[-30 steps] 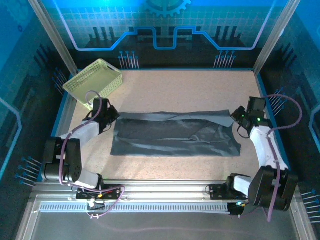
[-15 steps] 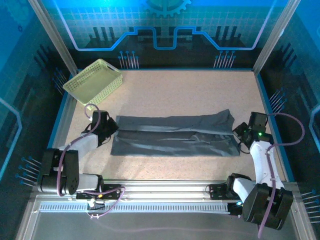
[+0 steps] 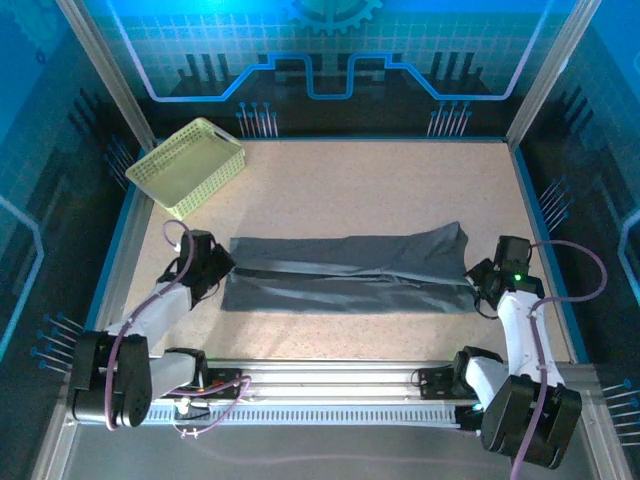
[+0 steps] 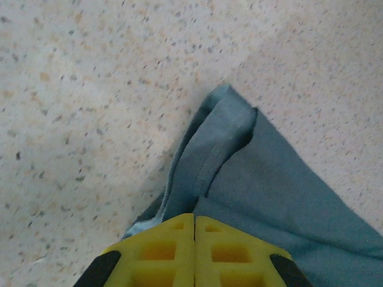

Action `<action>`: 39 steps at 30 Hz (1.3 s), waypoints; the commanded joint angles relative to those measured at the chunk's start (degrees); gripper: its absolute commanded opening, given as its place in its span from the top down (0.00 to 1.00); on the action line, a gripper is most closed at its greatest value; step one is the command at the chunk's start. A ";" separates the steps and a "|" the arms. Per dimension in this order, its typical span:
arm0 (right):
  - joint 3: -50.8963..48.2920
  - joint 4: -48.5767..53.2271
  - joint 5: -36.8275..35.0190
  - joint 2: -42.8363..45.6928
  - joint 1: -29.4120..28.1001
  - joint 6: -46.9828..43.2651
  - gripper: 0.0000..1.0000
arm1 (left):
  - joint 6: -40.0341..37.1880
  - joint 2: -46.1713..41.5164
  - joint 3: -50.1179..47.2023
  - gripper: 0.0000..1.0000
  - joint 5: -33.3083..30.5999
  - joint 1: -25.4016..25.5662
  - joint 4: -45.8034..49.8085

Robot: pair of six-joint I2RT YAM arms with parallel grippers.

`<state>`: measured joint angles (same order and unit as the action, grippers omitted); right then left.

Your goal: Fold the inside-out t-shirt

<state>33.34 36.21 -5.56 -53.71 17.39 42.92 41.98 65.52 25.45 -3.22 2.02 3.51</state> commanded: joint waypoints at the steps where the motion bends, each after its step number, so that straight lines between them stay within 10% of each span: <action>1: -0.14 1.21 -0.92 0.00 0.98 0.82 0.98 | 1.41 -2.19 -1.41 0.91 -2.51 0.26 4.59; 5: 1.88 3.64 -2.62 1.21 0.98 0.46 0.58 | 0.71 -3.18 0.87 0.56 -5.39 0.26 9.11; 9: 5.91 4.21 -4.20 3.02 0.91 -2.17 0.38 | -0.11 -4.88 7.61 0.50 -9.81 0.20 15.94; 22: 20.99 -15.94 11.93 -25.74 -16.81 -8.34 0.33 | 0.90 15.54 20.64 0.46 2.70 10.90 6.87; 39: 29.05 -24.88 13.52 -50.62 -5.83 -4.82 0.36 | 4.66 28.85 15.95 0.42 5.07 0.09 -2.21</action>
<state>60.34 12.27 9.02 -103.22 10.37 38.13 45.17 92.75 43.29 1.85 4.19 1.45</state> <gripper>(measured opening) 0.641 0.584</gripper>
